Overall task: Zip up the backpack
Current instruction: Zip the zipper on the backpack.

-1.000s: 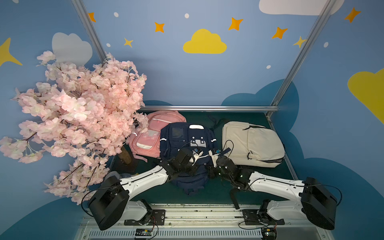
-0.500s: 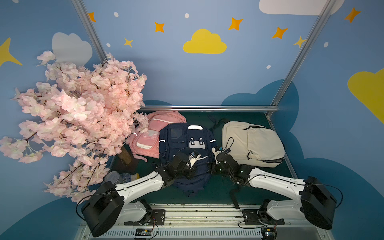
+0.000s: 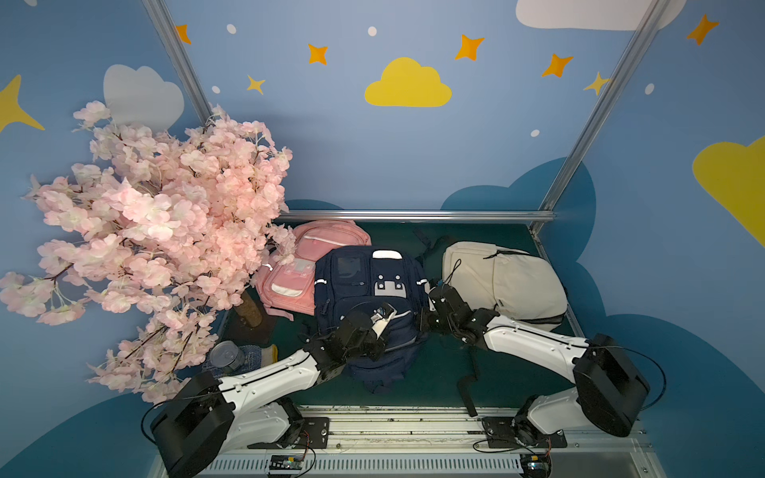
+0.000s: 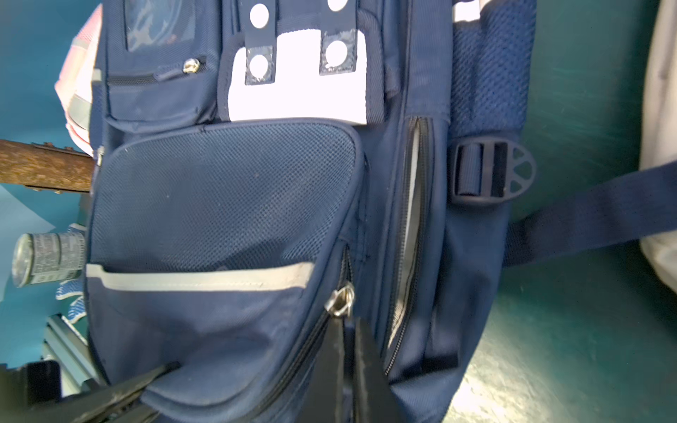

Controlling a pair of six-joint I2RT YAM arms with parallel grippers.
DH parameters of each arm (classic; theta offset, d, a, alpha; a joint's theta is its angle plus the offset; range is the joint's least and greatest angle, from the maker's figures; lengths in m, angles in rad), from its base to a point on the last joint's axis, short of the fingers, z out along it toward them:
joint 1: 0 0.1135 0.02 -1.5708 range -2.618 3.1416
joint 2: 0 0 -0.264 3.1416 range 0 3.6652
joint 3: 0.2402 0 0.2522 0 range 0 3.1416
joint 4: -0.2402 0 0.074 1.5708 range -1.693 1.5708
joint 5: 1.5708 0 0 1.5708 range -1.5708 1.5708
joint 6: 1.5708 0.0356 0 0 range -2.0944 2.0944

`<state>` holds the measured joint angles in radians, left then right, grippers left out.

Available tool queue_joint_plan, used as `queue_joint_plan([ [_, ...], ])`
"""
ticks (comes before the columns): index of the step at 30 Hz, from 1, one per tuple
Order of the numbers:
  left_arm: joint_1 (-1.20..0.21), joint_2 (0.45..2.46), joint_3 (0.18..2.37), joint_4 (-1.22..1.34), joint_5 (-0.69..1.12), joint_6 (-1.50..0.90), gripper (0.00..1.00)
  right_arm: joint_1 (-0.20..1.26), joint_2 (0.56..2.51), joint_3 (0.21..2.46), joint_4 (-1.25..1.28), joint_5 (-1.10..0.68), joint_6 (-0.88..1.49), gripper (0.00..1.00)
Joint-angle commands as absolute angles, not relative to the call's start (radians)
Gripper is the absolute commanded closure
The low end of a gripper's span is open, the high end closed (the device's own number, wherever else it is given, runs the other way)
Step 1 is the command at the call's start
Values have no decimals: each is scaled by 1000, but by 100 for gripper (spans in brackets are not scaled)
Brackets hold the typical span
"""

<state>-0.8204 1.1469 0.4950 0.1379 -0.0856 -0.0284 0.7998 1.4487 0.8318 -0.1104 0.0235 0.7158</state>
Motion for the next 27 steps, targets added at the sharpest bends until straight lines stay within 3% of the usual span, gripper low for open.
queue_joint_plan([
  [1, -829, 1090, 458, 75, -82, -54, 98, 728, 1483, 848, -138, 183, 690, 100],
  [10, -894, 1093, 446, 135, 26, -26, 98, 682, 1592, 962, -156, 152, 641, 100],
  [16, -906, 1080, 459, 121, -7, -39, 98, 662, 1601, 1016, -217, 98, 620, 100],
  [19, -906, 1101, 482, 101, -64, -63, 91, 666, 1594, 1070, -322, 58, 555, 100],
  [21, -905, 1119, 521, 50, -101, -87, 77, 666, 1572, 1067, -358, 46, 549, 79],
  [23, -901, 1125, 584, -58, -238, -191, 47, 667, 1521, 1043, -387, 39, 553, 59],
  [25, -868, 1106, 628, -141, -288, -266, 34, 670, 1461, 1004, -405, 30, 565, 49],
  [27, -818, 1070, 650, -187, -267, -319, 27, 673, 1410, 967, -418, 16, 578, 47],
])
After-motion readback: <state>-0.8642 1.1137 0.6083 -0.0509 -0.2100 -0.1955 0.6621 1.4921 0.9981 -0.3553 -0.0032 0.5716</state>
